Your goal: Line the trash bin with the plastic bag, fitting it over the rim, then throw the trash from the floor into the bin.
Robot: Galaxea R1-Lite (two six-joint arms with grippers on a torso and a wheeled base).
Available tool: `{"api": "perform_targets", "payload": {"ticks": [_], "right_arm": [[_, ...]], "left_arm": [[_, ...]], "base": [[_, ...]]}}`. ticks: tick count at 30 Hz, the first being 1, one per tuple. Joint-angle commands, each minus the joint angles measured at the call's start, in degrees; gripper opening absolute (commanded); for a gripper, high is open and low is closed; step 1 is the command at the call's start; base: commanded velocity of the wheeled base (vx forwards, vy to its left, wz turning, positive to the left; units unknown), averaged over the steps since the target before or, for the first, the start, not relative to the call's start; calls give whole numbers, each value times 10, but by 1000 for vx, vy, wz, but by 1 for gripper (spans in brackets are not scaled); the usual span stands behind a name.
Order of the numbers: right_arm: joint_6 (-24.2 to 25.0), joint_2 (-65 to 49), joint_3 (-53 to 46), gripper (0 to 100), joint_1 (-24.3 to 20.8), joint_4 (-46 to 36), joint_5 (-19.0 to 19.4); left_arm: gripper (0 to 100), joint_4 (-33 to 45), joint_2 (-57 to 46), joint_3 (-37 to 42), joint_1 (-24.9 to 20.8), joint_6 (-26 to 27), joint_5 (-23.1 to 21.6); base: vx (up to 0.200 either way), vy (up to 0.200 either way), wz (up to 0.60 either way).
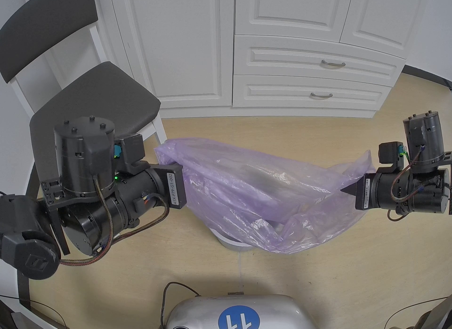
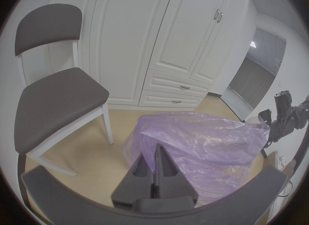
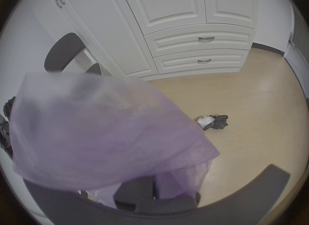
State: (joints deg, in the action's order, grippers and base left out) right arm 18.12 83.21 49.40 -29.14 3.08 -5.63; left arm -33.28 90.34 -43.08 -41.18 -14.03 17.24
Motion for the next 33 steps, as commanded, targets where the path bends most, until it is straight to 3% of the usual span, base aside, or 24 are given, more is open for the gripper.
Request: {"api": "perform_targets", "payload": {"ticks": [1,7,11,15,33], "right_arm": [[-3,-16,-8,0,-7,1,-9],[-3,-14,-30,0,-20,2,-18],[-5,-16,-37,0,-20,2,-23],[-12,-12,-41,0,-17,1,-24],[-70,1,-55,0,29,1,-25]], "left_arm": [[0,5,-14,-4,-4,-1,2],[0,44,-44,19,-22,6,-6],[0,35,-54,48,-19,16,-61],[0,29,-60,48,-5,14,-84],[0,23,-53,48,31,15,-90]], "base": [[0,0,0],[0,0,0],[0,0,0],[0,0,0],[0,0,0]]}}
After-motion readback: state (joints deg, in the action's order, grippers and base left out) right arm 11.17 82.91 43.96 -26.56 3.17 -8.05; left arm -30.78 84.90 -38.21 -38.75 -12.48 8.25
